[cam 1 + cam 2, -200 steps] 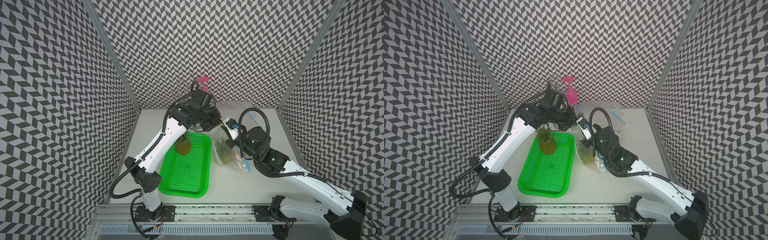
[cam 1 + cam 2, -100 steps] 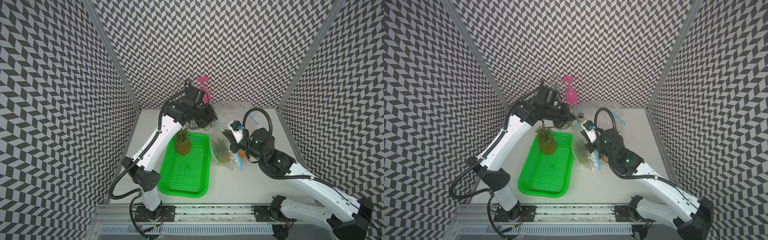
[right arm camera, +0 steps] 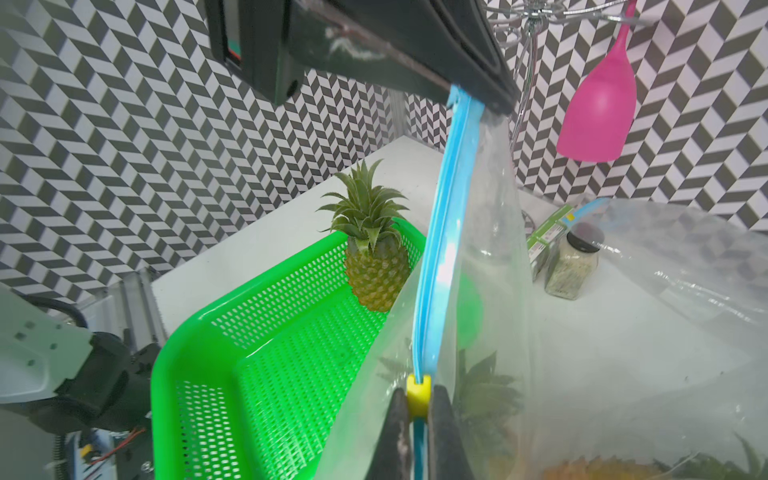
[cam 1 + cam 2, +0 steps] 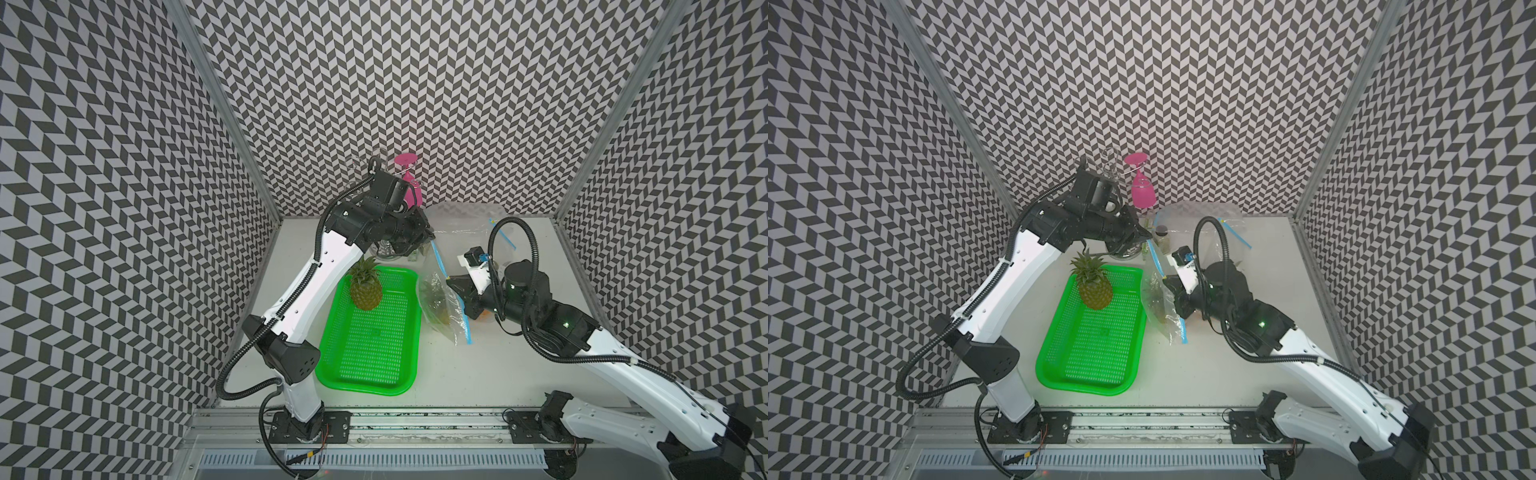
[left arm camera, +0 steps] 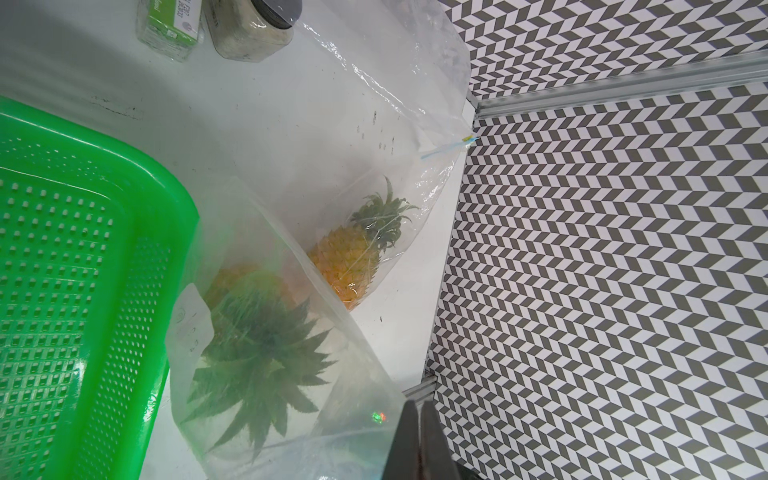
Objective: Open the zip-top bag and take out the pineapple
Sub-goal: Zip the zipper on the zipper food storage bag.
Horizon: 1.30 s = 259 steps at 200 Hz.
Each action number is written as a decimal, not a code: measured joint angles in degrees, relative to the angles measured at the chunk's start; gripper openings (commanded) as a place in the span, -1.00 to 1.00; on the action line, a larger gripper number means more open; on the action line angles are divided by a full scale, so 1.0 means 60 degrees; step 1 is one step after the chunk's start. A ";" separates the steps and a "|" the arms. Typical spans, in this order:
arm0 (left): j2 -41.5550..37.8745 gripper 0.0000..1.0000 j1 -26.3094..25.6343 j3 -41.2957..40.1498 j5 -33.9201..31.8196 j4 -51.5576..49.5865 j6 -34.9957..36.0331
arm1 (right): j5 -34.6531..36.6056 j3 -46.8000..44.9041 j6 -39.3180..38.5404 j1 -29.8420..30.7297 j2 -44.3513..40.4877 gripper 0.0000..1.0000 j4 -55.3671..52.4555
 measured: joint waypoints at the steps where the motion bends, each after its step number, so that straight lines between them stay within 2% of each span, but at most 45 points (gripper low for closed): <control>1: -0.0004 -1.00 0.0000 0.0000 0.0004 0.0000 0.0000 | -0.0004 -0.0011 0.0022 0.0000 -0.0022 -1.00 -0.0011; 45: -0.0004 -1.00 0.0000 0.0000 0.0011 0.0011 -0.0007 | 0.0007 -0.0441 0.0641 0.0055 -0.0922 -0.95 -0.0525; 49: -0.0004 -1.00 0.0000 0.0000 0.0011 0.0011 -0.0007 | 0.0015 -0.0441 0.0667 0.0066 -0.0929 -1.00 -0.0543; 129: -0.0004 -1.00 -0.0007 0.0000 -0.0127 0.0080 -0.0069 | 0.0754 -0.0259 0.0736 0.0324 -0.0597 -1.00 -0.0616; 181: -0.0339 -1.00 -0.0025 -0.0408 -0.0244 0.0331 -0.0080 | 0.1290 -0.0262 0.1147 0.0339 -0.1242 -1.00 -0.0441; 259: -0.0576 -1.00 -0.0135 -0.0856 -0.0277 0.0754 -0.0219 | 0.1202 -0.0262 0.1169 0.0397 -0.1031 -1.00 -0.0397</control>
